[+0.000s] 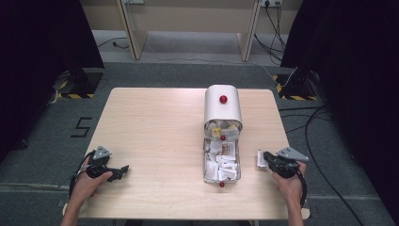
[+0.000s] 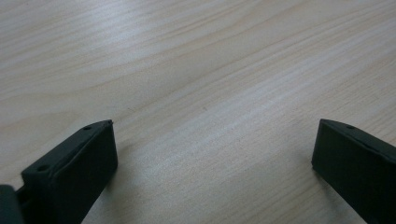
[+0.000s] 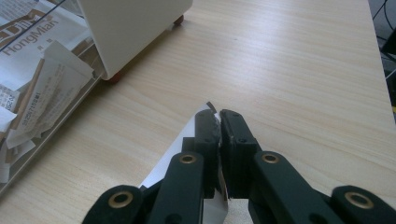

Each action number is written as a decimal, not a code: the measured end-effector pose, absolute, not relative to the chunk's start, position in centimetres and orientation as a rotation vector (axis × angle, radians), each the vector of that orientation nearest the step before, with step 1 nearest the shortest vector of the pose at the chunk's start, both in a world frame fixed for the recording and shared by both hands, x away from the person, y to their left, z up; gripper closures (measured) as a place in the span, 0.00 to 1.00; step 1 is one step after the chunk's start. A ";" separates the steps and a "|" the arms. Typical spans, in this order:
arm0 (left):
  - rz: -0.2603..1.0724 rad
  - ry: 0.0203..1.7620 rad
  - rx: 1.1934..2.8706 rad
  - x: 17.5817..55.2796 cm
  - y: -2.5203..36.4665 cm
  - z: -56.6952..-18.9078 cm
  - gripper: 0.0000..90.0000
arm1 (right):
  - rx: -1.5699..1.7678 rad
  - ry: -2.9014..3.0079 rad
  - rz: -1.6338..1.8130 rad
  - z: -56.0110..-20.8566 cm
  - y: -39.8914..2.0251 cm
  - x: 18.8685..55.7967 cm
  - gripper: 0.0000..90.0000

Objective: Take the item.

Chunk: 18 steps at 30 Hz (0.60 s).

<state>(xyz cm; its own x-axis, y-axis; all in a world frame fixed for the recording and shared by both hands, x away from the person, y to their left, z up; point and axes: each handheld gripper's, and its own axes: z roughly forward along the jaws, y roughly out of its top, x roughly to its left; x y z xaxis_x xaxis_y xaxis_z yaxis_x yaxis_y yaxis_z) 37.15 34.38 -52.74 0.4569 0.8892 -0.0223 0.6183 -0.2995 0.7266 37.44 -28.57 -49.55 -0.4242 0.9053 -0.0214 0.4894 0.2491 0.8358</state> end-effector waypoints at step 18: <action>0.513 1.253 2.031 37.2 34.4 -52.7 0.00 | 1.274 2.020 1.060 -49.9 -28.6 37.6 0.94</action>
<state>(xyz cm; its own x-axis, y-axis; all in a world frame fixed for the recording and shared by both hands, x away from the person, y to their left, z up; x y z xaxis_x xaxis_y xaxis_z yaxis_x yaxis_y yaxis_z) 37.15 34.38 -52.74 0.4568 0.8893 -0.0225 0.6183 -0.2993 0.7267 37.56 -28.57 -49.88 -0.4205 0.9071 -0.0212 0.4978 0.2502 0.8304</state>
